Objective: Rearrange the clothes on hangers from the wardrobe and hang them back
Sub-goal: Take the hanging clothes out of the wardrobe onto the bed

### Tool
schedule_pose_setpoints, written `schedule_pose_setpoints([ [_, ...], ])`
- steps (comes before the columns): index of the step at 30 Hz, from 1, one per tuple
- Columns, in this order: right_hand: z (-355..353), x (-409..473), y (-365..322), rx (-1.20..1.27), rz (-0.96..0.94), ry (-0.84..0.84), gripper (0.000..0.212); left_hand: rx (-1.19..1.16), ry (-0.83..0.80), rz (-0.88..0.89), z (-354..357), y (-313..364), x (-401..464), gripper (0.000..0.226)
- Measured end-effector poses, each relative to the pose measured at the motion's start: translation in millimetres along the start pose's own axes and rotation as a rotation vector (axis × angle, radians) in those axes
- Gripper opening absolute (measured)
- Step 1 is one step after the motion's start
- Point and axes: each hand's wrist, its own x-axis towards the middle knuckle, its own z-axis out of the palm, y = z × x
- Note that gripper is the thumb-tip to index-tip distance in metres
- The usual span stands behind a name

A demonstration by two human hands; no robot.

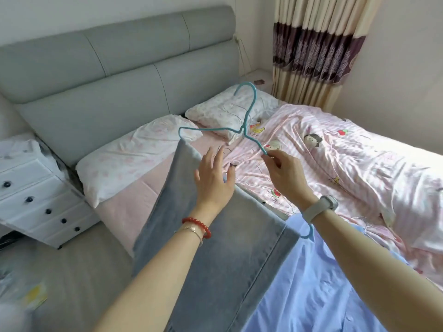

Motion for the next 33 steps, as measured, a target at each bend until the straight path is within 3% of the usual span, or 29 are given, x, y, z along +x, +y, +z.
schedule_pose_setpoints([
  [5,33,29,137,-0.235,0.206,-0.109,0.026,0.235,-0.448,-0.226,102,-47,-11,0.058],
  [10,71,31,263,-0.461,0.271,-0.211,0.029,0.445,-0.768,-0.421,183,-109,-47,0.065],
  [13,85,26,315,-0.523,0.308,-0.296,0.028,0.513,-0.866,-0.463,212,-142,-72,0.072],
  [17,110,6,348,-0.592,0.572,-0.595,0.036,0.528,-0.909,-0.455,231,-155,-80,0.073],
  [20,123,-9,344,-0.496,0.663,-0.577,0.046,0.486,-0.947,-0.458,227,-156,-73,0.069],
  [23,130,-13,320,-0.412,0.544,-0.437,0.048,0.467,-0.884,-0.437,210,-153,-64,0.059],
  [26,134,-19,271,-0.333,0.302,-0.377,0.060,0.548,-0.706,-0.397,177,-143,-56,0.054],
  [33,139,-83,115,-0.225,-0.056,-0.519,0.046,0.710,-0.258,-0.321,49,-128,-102,0.051],
])
